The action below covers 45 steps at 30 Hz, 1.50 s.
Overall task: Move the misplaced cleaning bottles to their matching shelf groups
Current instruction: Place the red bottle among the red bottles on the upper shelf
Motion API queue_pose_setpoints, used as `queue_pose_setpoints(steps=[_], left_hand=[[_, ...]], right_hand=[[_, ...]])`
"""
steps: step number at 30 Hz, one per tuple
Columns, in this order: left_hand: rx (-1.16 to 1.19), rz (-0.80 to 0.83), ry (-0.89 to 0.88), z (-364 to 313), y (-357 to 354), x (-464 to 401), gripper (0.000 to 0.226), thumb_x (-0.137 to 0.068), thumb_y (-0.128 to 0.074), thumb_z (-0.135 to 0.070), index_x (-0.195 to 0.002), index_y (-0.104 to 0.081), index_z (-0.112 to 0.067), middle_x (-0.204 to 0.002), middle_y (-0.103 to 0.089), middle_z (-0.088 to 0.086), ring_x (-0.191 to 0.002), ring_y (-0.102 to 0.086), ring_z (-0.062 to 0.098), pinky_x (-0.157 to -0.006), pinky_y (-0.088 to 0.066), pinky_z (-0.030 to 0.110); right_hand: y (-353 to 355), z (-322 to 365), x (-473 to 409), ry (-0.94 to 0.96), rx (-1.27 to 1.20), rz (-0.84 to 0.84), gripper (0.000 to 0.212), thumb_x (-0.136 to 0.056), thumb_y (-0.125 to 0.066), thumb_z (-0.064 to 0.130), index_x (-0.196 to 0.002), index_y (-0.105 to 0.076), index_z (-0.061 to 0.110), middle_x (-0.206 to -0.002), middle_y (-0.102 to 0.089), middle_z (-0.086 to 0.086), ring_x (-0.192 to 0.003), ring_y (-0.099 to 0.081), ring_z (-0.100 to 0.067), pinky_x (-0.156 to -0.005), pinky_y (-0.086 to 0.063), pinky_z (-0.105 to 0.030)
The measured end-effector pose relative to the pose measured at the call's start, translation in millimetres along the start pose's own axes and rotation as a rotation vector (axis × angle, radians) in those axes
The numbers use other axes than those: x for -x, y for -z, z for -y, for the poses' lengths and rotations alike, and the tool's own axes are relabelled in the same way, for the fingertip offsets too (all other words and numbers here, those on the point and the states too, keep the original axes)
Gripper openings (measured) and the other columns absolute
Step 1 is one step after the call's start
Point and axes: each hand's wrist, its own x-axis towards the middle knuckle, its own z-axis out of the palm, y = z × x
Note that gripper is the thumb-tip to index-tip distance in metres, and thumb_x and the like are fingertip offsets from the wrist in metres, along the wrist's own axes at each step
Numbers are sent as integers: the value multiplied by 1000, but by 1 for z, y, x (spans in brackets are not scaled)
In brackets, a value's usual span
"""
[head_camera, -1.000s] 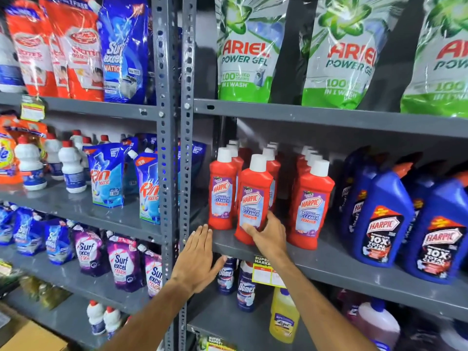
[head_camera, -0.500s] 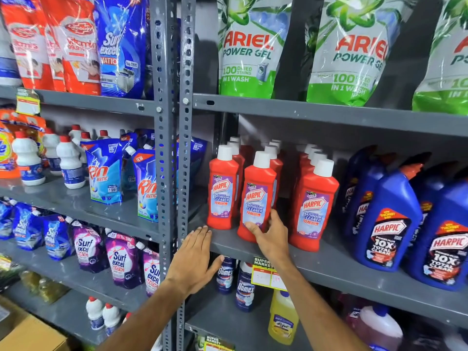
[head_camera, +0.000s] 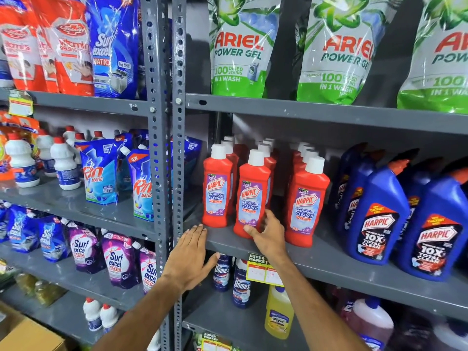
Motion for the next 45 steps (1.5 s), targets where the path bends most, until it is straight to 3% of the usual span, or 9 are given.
queue_pose_setpoints(steps=[5, 9, 17, 24, 28, 32, 37, 42, 45], left_hand=[[-20, 25, 8, 0, 2, 0, 96, -96, -4, -72, -164, -7, -4, -173, -13, 14, -160, -7, 23, -128, 2, 35], [-24, 36, 5, -1, 1, -1, 91, -100, -10, -70, -163, -7, -3, -173, -12, 15, -160, -6, 24, -130, 0, 37], [-7, 27, 5, 0, 1, 0, 98, -94, -1, -72, -163, -11, -2, -172, -15, 16, -160, -9, 25, -130, -1, 38], [-26, 22, 0, 0, 0, 0, 99, -93, 0, -72, -163, -8, -2, -172, -12, 16, -160, -7, 25, -129, 2, 37], [-31, 27, -4, -1, 1, 1, 98, -96, 2, -73, -163, -4, -2, -173, -9, 17, -160, -4, 26, -127, 6, 36], [-31, 31, 4, -4, 0, 7, 91, -101, -9, -69, -161, 8, -2, -172, 5, 18, -159, 8, 26, -125, 10, 36], [22, -76, -22, -5, -15, 31, 89, -104, -16, -66, -161, 4, -2, -171, 9, 16, -159, 9, 27, -130, -9, 45], [34, -69, -80, -11, -37, 57, 87, -105, -31, -59, -162, -4, 0, -172, 2, 17, -160, 1, 26, -128, -9, 43], [17, 22, -96, -13, -60, 74, 87, -105, -29, -60, -161, -8, 4, -171, -2, 21, -160, -4, 31, -128, -13, 46]], right_hand=[[0, -2, -1, -4, -8, -15, 69, -79, -93, 17, -139, -59, 15, -133, -73, -3, -115, -68, -11, -106, -56, -38], [2, -3, -2, -8, -9, -15, 66, -82, -90, 13, -140, -58, 13, -133, -72, -3, -112, -65, -9, -98, -52, -27], [0, -3, -3, -5, 10, -18, 65, -81, -91, 14, -138, -59, 16, -131, -73, -1, -112, -68, -11, -106, -56, -40], [1, -3, -3, -9, 7, -12, 67, -81, -91, 15, -139, -58, 15, -133, -73, -3, -114, -67, -11, -108, -56, -41], [4, 0, 0, -17, 0, -34, 84, -77, -94, 19, -148, -50, 15, -137, -70, -4, -119, -67, -13, -108, -55, -38], [8, 8, 15, 42, -2, -69, 92, -77, -94, 21, -153, -42, 19, -145, -63, 0, -130, -62, -15, -110, -51, -36], [6, 8, 49, 160, 65, -220, 75, -89, -84, 23, -152, -44, 21, -150, -54, 1, -135, -52, -11, -110, -42, -27], [-6, 1, 88, 366, 182, -243, 47, -94, -74, 20, -138, -57, 23, -125, -60, 7, -116, -58, -9, -100, -44, -19], [-17, -19, 108, 475, 230, -197, 29, -96, -69, 19, -125, -66, 19, -114, -66, 7, -106, -65, -16, -96, -52, -29]])
